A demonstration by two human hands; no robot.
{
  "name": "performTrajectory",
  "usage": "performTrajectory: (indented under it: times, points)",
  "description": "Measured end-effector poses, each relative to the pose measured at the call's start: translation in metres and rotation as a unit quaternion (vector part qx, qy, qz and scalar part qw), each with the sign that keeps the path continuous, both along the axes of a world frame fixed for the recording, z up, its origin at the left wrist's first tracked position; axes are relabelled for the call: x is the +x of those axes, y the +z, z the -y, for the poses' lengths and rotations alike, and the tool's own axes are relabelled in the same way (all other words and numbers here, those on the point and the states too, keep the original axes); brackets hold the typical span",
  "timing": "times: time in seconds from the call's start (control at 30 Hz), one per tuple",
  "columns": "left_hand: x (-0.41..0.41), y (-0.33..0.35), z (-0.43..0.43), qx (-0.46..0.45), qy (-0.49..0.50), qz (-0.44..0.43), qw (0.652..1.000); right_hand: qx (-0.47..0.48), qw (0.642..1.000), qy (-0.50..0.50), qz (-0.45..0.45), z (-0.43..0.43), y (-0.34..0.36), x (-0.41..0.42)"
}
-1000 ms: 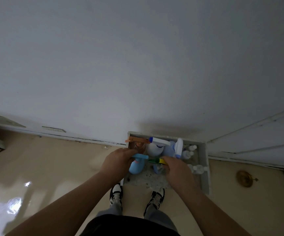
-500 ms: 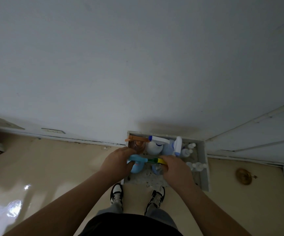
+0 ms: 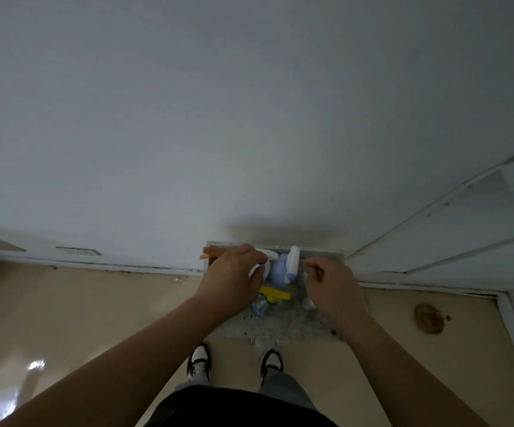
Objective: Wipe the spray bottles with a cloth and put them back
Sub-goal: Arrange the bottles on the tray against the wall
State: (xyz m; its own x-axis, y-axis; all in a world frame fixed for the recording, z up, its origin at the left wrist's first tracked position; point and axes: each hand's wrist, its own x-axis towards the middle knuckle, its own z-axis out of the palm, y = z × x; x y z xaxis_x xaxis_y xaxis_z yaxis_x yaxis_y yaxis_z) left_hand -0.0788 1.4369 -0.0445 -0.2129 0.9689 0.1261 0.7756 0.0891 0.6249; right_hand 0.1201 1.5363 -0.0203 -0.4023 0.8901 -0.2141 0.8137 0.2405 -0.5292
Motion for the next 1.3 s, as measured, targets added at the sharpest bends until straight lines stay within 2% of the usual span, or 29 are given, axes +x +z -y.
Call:
performTrajectory:
  times: [0.13, 0.27, 0.37, 0.57, 0.77, 0.87, 0.97, 1.17, 1.3]
  points:
    - [0.042, 0.014, -0.051, -0.117, 0.006, 0.000, 0.993, -0.054, 0.998, 0.003, 0.015, -0.019, -0.008, 0.026]
    - [0.069, 0.004, -0.088, -0.267, 0.019, -0.051, 0.962, -0.085, 0.995, 0.059, 0.012, -0.035, -0.019, 0.041]
    - [0.077, -0.007, -0.097, -0.321, 0.038, -0.052, 0.945, -0.081, 0.991, 0.101, 0.016, -0.044, -0.029, 0.049]
    - [0.077, -0.009, -0.102, -0.325, 0.043, -0.058, 0.943, -0.105, 0.979, 0.153, 0.088, -0.060, -0.047, 0.059]
    - [0.091, -0.006, -0.107, -0.332, 0.025, -0.165, 0.928, -0.085, 0.969, 0.186, 0.141, -0.068, -0.084, 0.045]
    - [0.090, -0.011, -0.109, -0.360, 0.032, -0.139, 0.922, -0.087, 0.965, 0.190, 0.157, -0.072, -0.091, 0.039]
    - [0.087, -0.011, -0.115, -0.385, 0.010, -0.118, 0.915, -0.083, 0.971, 0.165, 0.155, -0.079, -0.099, 0.041]
    - [0.087, -0.017, -0.131, -0.346, -0.005, -0.177, 0.921, -0.091, 0.974, 0.167, 0.125, -0.088, -0.112, 0.052]
    - [0.082, -0.021, -0.132, -0.350, -0.001, -0.146, 0.925, -0.070, 0.975, 0.180, 0.110, -0.084, -0.112, 0.052]
